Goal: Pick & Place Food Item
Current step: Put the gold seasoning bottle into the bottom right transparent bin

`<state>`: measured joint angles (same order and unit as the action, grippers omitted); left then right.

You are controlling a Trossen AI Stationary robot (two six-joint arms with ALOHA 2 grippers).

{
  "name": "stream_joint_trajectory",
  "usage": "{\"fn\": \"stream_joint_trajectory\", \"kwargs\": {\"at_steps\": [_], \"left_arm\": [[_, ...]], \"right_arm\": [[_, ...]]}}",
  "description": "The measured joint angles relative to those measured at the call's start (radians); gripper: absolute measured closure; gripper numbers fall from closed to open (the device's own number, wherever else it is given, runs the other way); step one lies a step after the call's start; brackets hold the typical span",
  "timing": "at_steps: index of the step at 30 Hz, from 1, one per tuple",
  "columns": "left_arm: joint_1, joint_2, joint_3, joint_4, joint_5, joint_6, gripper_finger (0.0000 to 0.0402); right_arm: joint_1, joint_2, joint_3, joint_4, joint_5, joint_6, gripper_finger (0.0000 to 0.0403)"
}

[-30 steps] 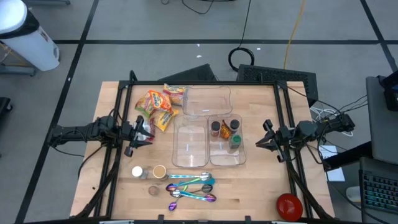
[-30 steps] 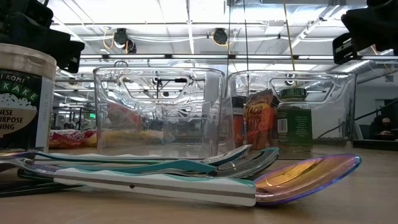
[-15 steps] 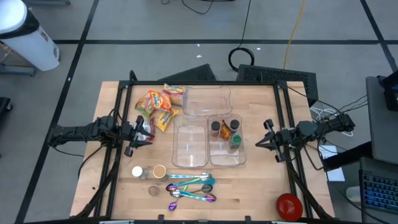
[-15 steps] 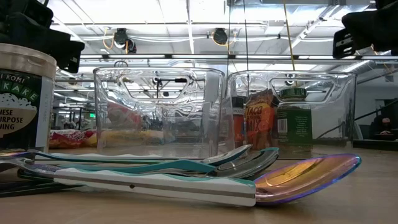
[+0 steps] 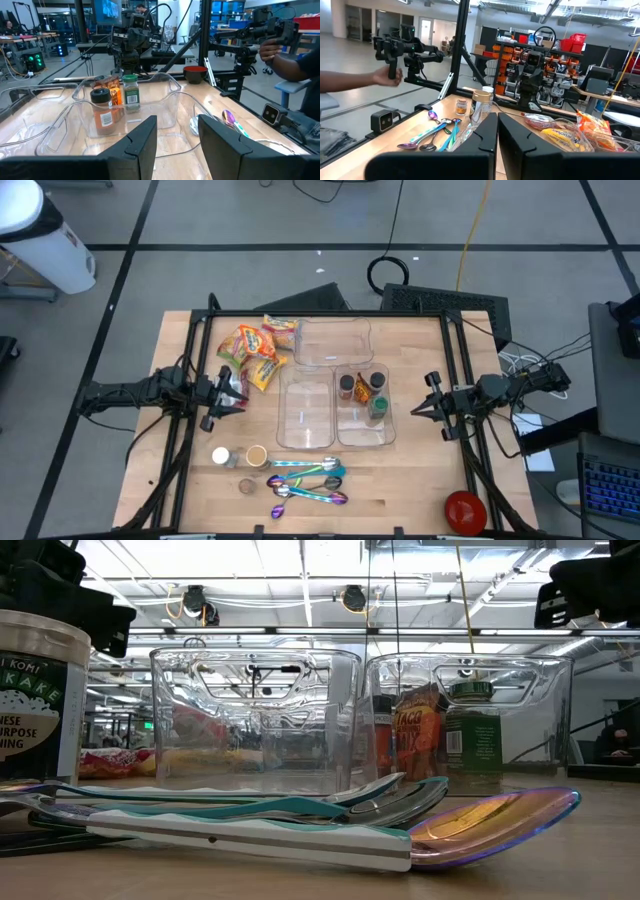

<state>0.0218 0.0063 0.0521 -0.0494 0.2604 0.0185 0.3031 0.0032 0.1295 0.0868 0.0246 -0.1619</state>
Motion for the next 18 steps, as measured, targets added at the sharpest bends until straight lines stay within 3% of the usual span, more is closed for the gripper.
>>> {"fn": "stream_joint_trajectory", "kwargs": {"at_steps": [8,14,18], "left_arm": [[0.000,0.000,0.000,0.223,0.000,-0.006,0.0249],[0.000,0.000,0.000,0.417,0.026,-0.130,0.0249],[0.000,0.001,0.000,0.422,0.028,-0.153,0.0249]], "right_arm": [[0.000,0.001,0.000,0.000,0.000,0.015,0.0401],[0.000,0.002,0.000,0.000,0.004,-0.035,0.0401],[0.000,0.002,0.000,0.000,0.004,-0.041,0.0402]]}}
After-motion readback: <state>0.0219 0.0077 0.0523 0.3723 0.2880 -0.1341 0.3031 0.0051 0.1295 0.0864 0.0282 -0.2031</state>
